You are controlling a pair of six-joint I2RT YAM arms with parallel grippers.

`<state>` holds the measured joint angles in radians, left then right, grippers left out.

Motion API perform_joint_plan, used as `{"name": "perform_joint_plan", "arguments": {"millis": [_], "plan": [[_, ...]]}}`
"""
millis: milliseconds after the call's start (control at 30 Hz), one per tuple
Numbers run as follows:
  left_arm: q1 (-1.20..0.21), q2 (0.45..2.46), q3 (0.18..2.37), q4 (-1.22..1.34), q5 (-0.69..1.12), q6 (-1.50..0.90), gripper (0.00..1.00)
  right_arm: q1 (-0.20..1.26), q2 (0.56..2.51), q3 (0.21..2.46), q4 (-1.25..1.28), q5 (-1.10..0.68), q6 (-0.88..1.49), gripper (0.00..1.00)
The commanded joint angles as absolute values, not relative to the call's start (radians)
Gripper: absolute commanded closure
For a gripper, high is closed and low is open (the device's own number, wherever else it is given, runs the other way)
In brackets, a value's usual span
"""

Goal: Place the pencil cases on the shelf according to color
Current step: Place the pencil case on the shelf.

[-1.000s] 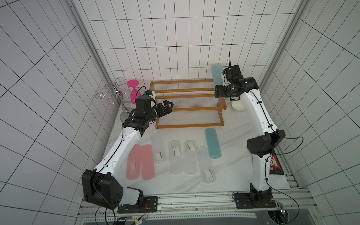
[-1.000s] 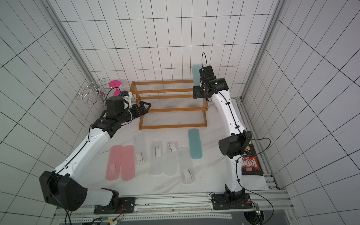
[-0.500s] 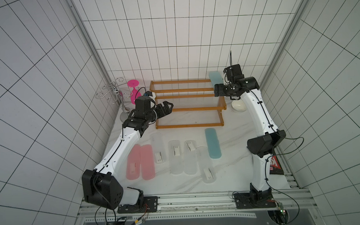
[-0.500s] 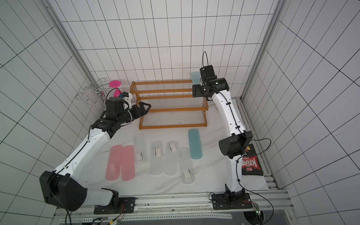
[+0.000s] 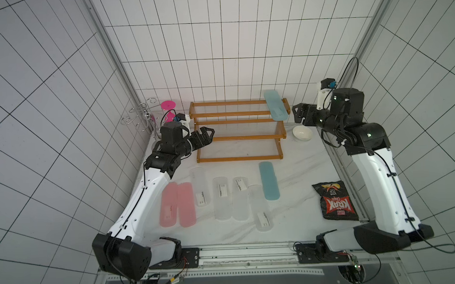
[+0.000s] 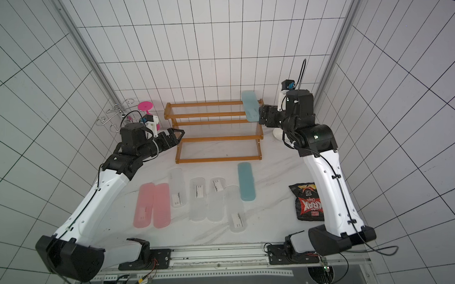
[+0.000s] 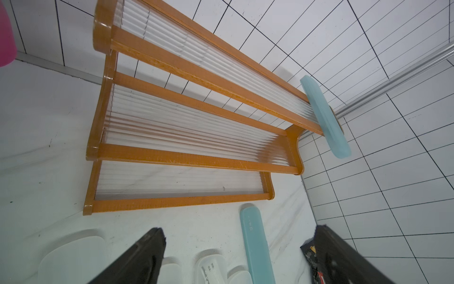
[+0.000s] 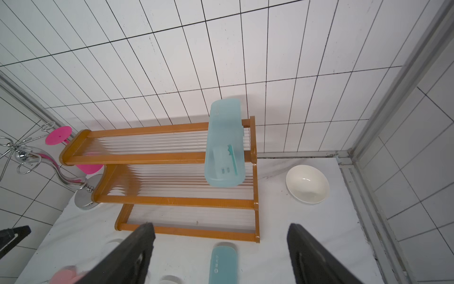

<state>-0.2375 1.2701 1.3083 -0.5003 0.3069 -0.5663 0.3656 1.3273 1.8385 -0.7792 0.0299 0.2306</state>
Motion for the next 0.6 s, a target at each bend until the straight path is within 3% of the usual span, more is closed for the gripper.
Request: {"name": "perform_joint_plan", "arguments": {"millis": [0,367,567], "plan": [[-0.262,1.245,1.286,-0.583,0.300,-0.531,0.02,0.357,1.230,1.616,-0.739,-0.001,0.279,0.11],[-0.327,1.117,1.084,-0.652,0.194,-0.540,0.02,0.449,1.037,1.018,-0.770,-0.091,0.447,0.14],[-0.327,1.097,1.028,-0.618,0.171,-0.574,0.01,0.539,1.093,0.822,-0.612,-0.113,0.525,0.14]]}}
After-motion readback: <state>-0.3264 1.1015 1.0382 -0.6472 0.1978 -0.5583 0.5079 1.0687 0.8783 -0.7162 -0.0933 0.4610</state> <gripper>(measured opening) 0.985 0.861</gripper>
